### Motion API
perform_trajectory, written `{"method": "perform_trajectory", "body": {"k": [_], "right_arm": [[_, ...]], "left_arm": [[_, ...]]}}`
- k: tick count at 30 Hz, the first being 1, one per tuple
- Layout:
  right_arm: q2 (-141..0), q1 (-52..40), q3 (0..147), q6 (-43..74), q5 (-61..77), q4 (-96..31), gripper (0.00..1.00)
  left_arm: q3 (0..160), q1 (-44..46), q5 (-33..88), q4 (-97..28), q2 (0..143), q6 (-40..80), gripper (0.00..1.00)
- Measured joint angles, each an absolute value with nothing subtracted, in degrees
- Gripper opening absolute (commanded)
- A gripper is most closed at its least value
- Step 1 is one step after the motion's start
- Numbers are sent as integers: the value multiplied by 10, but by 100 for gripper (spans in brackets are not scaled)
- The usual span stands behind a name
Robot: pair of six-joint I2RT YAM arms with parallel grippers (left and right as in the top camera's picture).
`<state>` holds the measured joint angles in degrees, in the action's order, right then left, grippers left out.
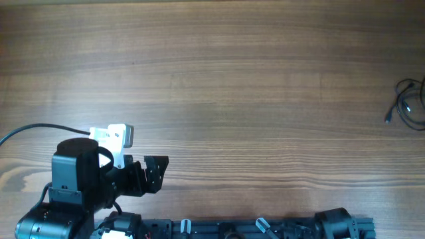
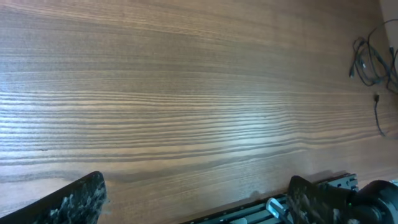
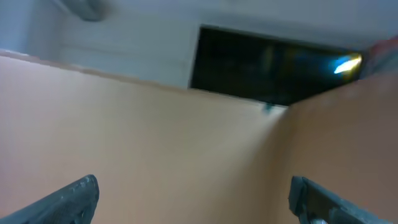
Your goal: Untangle cables
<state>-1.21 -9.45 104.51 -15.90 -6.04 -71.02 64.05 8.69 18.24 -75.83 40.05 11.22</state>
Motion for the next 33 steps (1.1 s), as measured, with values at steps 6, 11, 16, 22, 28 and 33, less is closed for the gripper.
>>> {"method": "perform_trajectory", "body": {"k": [6, 11, 16, 22, 28, 33], "right_arm": [[-12, -1, 1163, -213, -61, -684, 100], [-9, 36, 1233, -229, -56, -768, 100], [-9, 30, 1181, -232, -4, -829, 100], [-9, 30, 1052, -229, 76, -722, 100], [-7, 30, 865, -195, 124, -406, 100], [-7, 30, 719, -130, 133, -247, 100]], "left_arm": [[640, 87, 174, -755, 401, 112, 95], [640, 87, 159, -754, 401, 112, 95], [640, 87, 159, -755, 401, 112, 95], [641, 87, 159, -756, 401, 112, 95], [640, 87, 159, -765, 401, 112, 95], [640, 87, 163, -767, 401, 112, 94]]}}
